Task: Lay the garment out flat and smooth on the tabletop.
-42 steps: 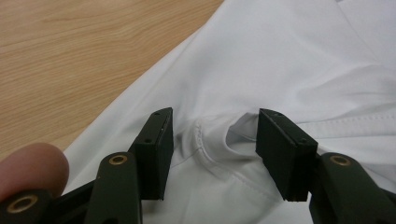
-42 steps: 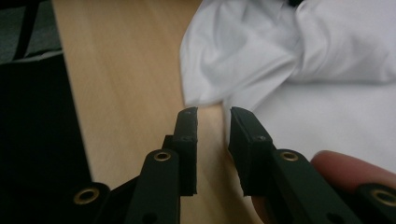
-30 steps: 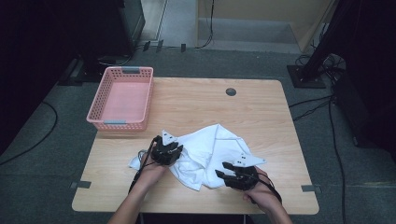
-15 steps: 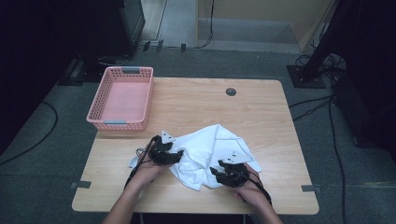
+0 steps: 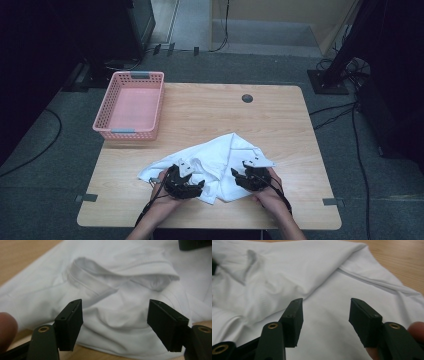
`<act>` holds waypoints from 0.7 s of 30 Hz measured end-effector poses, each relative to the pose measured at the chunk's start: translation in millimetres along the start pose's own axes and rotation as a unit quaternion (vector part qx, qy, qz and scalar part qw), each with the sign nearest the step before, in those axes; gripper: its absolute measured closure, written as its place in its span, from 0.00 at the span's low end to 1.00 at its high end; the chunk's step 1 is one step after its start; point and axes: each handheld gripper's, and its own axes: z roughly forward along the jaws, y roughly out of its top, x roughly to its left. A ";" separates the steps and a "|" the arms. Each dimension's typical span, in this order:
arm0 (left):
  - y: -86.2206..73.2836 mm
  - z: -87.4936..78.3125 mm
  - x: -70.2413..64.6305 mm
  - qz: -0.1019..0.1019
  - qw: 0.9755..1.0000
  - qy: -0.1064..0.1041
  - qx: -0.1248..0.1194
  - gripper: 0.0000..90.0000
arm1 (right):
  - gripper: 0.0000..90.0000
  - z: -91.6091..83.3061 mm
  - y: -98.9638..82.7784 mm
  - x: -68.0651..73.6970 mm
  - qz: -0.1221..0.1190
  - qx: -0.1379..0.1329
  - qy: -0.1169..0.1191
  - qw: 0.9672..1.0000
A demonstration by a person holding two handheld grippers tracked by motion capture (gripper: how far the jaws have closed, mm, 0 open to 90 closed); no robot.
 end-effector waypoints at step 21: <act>-35.1 -26.1 26.1 0.087 0.993 -0.067 0.034 0.24 | 0.34 11.4 -9.6 -18.2 -0.004 0.015 -0.034 0.999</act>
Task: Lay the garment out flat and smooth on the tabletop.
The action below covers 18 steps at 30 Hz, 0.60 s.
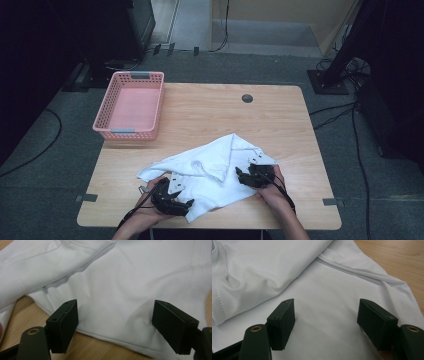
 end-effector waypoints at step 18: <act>61.4 30.5 48.0 0.001 1.000 0.013 -0.027 0.68 | 0.34 -7.7 -6.7 -1.8 -0.006 0.000 0.006 1.000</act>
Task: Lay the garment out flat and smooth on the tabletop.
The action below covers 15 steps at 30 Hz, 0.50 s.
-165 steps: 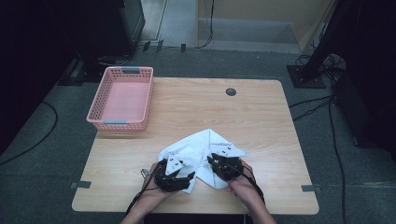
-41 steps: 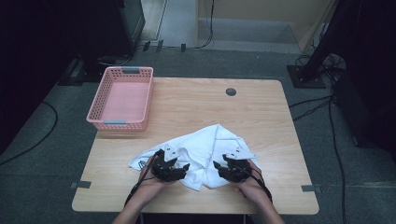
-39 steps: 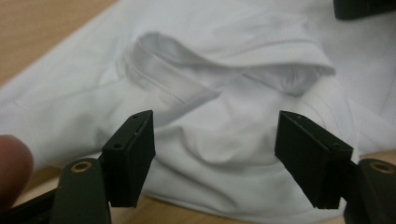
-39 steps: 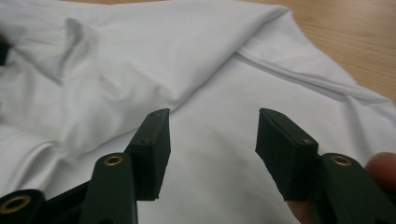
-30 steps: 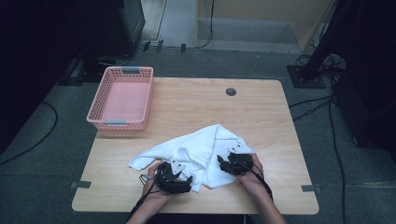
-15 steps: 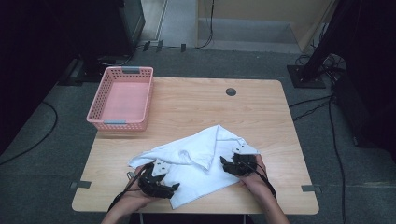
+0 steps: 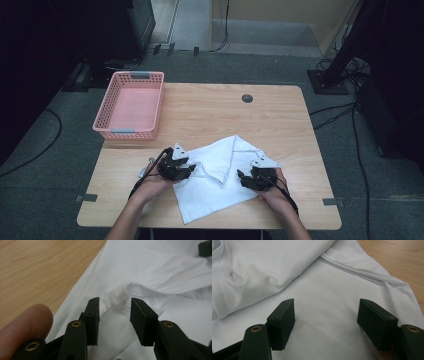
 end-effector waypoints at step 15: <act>6.1 16.6 -5.9 0.078 0.997 0.002 -0.003 0.82 | 0.34 -0.2 -0.2 -0.3 0.000 0.000 0.001 1.000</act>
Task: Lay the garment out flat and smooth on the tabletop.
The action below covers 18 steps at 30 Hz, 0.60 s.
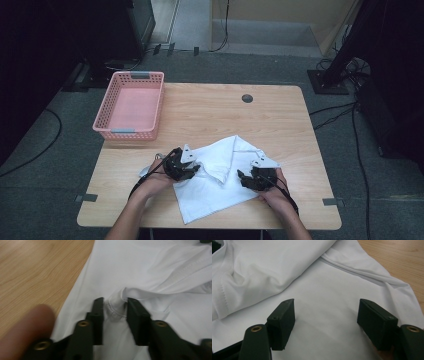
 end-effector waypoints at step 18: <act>7.3 -38.5 36.0 -0.166 0.980 0.039 -0.105 1.00 | 0.45 -10.3 -0.6 9.6 -0.024 -0.018 -0.013 0.999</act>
